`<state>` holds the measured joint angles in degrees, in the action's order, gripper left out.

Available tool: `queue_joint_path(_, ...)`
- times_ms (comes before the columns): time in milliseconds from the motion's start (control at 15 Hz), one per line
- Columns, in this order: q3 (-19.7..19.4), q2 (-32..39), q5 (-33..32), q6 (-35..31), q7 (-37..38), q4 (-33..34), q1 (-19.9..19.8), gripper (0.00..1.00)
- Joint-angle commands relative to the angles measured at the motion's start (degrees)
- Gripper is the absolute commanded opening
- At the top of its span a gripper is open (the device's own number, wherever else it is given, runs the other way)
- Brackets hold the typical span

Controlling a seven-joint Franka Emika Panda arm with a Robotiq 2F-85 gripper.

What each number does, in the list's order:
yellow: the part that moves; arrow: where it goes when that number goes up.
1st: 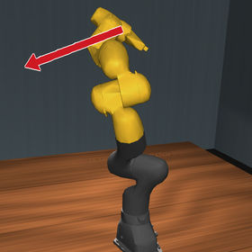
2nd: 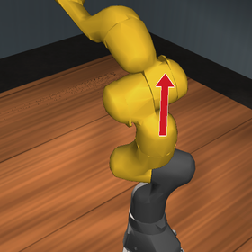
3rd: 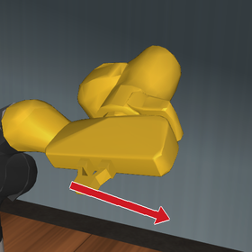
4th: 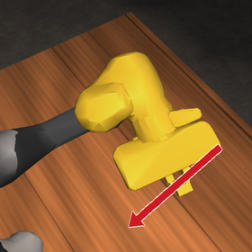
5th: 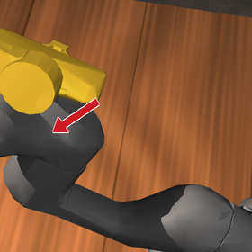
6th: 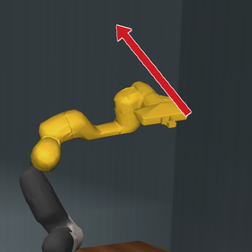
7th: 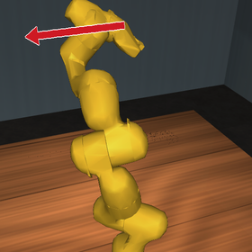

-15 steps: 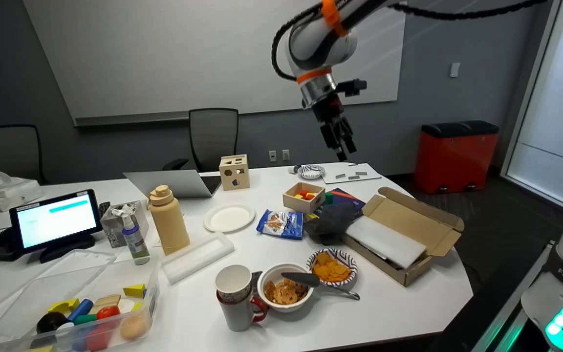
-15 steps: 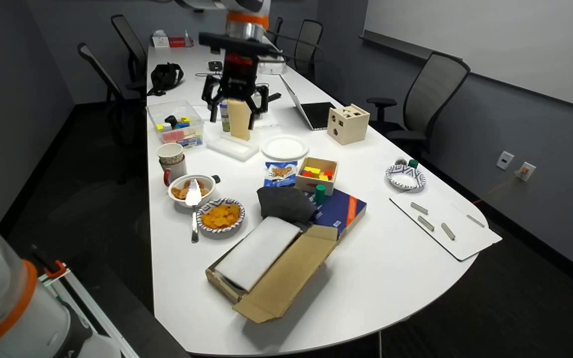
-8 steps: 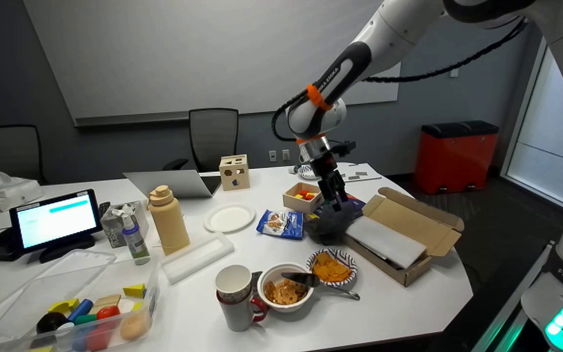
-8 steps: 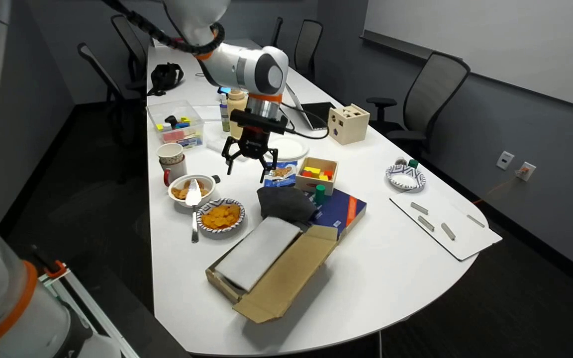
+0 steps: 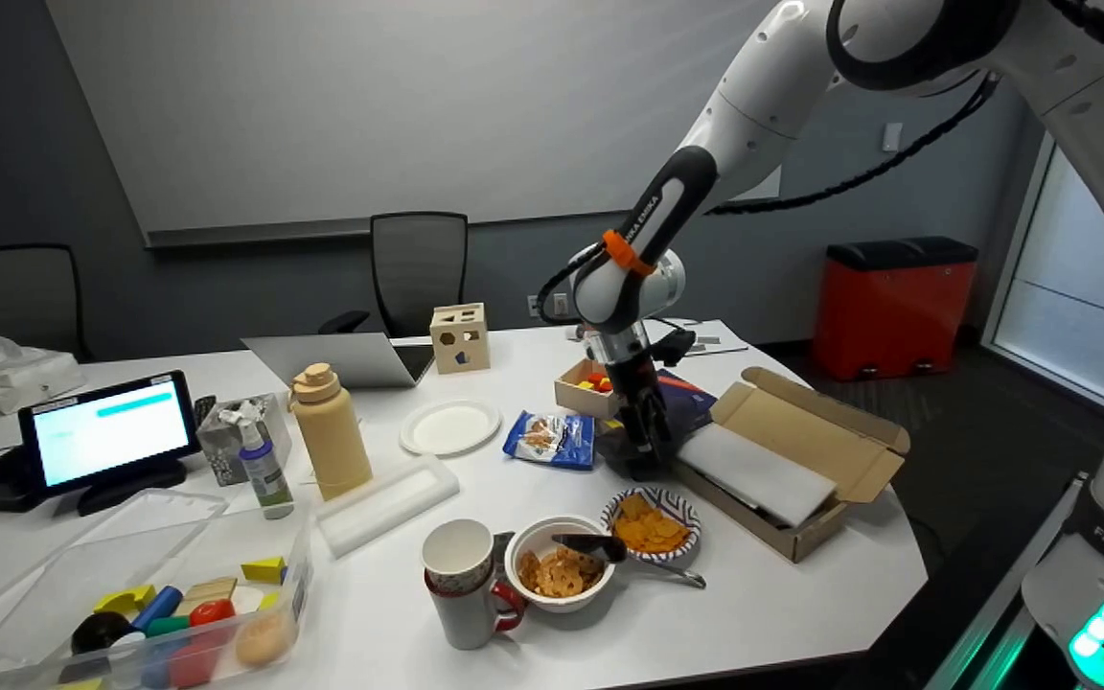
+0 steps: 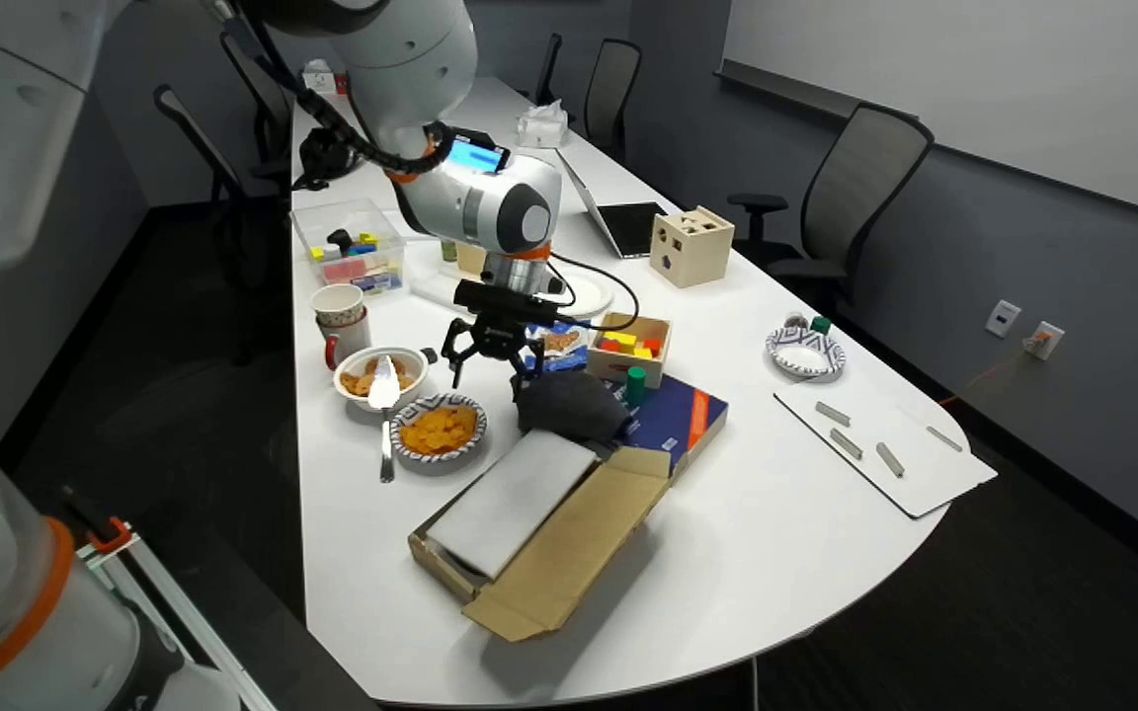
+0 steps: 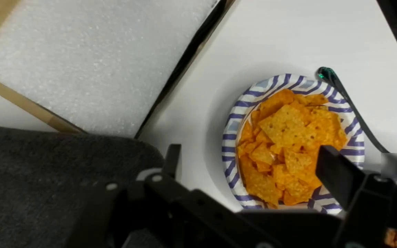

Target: Move the bowl to the left

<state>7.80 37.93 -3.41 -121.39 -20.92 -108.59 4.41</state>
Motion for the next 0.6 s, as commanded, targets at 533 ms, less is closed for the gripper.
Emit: queue_joint_path(533,0.7,3.4,-1.2,-7.6,1.8,-6.8,0.9,1.00)
